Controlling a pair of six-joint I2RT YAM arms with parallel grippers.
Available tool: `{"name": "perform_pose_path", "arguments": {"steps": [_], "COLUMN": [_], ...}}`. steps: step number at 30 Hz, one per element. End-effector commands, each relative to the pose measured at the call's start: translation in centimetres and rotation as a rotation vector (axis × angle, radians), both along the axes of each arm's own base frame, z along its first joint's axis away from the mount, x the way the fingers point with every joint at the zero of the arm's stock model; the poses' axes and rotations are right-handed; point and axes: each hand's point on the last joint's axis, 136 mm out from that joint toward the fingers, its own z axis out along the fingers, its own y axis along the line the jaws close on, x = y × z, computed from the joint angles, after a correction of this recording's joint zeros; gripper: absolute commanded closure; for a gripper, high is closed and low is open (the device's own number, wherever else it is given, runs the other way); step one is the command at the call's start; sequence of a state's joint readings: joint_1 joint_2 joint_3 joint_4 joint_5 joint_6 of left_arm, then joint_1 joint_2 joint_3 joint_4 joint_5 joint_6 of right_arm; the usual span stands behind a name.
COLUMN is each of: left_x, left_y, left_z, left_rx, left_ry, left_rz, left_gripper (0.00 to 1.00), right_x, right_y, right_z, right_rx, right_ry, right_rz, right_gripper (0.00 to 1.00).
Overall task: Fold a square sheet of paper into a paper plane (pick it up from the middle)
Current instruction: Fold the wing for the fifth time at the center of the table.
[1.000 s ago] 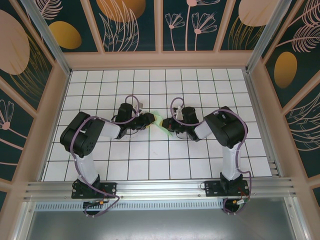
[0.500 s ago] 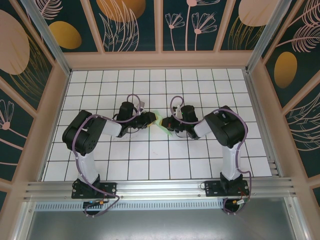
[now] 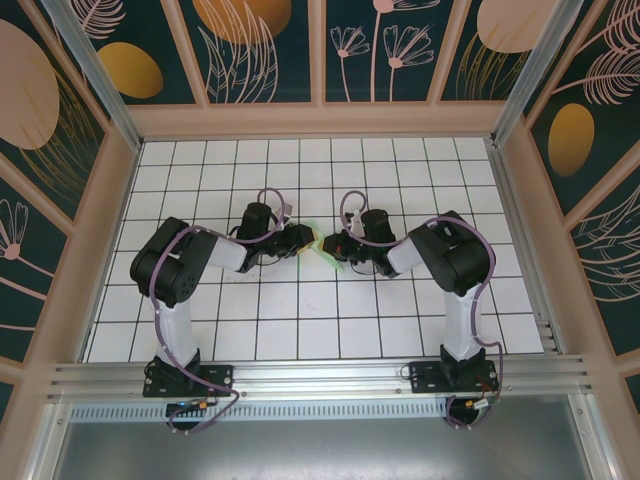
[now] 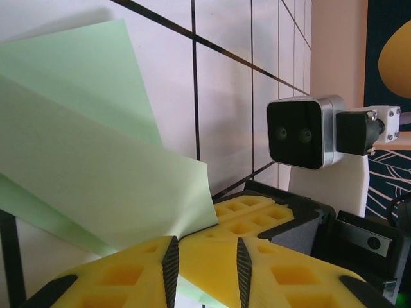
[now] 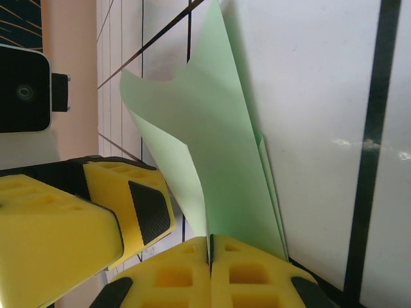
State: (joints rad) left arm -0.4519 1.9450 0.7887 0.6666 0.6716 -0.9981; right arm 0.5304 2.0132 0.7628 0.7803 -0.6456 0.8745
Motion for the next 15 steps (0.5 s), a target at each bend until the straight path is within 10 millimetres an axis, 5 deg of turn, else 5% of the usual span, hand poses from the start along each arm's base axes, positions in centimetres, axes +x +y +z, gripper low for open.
{"name": "perform_pose_path", "arguments": {"steps": [1,15], "left_x": [0.2,0.6], "left_y": [-0.3,0.1], "left_z": [-0.6,-2.1], "left_rx": [0.02,0.073], "left_ry": [-0.002,0.042], "left_rz": [-0.01,0.015], "left_gripper": [0.68,0.77], "right_x": [-0.8,-0.7], "right_y": [-1.5,-1.1], "right_z": [-4.2,-3.6], "right_rx": [-0.099,-0.08], "right_ry": [0.118,0.106], "right_rz": [-0.037,-0.019], "right_gripper": [0.97,0.95]}}
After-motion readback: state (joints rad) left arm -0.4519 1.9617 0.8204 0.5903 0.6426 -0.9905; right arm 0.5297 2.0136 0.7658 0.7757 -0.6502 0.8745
